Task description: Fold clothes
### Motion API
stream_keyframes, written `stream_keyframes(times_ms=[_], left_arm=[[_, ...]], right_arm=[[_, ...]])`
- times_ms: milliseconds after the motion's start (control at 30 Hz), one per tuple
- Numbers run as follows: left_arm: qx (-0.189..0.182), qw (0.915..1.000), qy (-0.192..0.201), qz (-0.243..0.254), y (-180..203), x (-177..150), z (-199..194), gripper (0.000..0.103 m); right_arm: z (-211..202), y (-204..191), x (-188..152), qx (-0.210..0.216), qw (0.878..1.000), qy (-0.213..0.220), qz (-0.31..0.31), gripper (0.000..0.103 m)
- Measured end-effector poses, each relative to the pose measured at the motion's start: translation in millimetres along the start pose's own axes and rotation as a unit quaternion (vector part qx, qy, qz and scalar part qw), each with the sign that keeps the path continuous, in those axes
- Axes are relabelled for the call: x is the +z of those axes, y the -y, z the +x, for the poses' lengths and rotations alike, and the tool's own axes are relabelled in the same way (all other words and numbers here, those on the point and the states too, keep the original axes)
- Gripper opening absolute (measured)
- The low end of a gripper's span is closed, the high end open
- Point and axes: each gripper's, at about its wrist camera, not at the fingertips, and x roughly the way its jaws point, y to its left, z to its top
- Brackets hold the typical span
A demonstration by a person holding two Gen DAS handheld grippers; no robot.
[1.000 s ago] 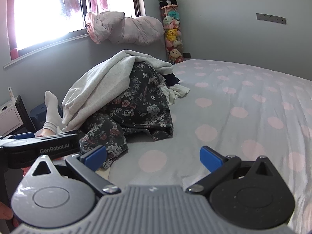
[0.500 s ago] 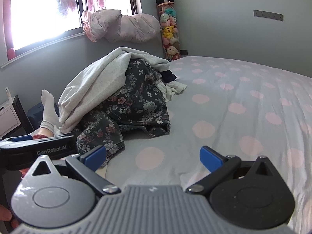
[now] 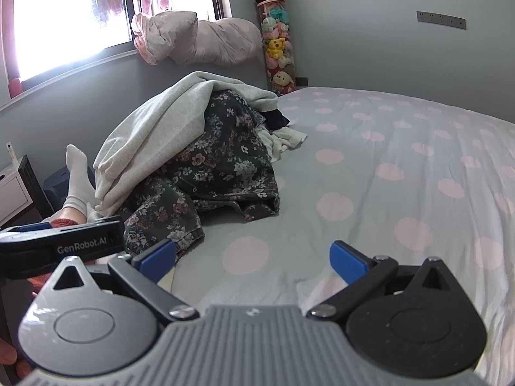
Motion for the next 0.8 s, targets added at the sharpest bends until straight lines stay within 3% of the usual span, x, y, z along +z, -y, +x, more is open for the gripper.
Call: stream_keyframes(times_ms=[267, 500, 733, 800], left_arm=[[0.002, 0.9999, 0.001, 0.012, 3, 2, -1, 0.1], [-0.002, 0.9984, 0.045, 0.033, 11, 20, 5, 0.097], [-0.059, 0.9944, 0.08, 0.035, 3, 37, 28, 0.077], [-0.06, 0.9949, 0.075, 0.028, 0, 42, 38, 0.077]], right_arm=[[-1, 2, 0, 0.006, 1.0, 0.012, -0.003, 0.103], [8, -1, 17, 0.002, 0.998, 0.053, -0.037, 0.103], [38, -5, 41, 0.02, 0.995, 0.081, -0.046, 0.103], [50, -8, 46, 0.028, 0.995, 0.079, -0.047, 0.103]])
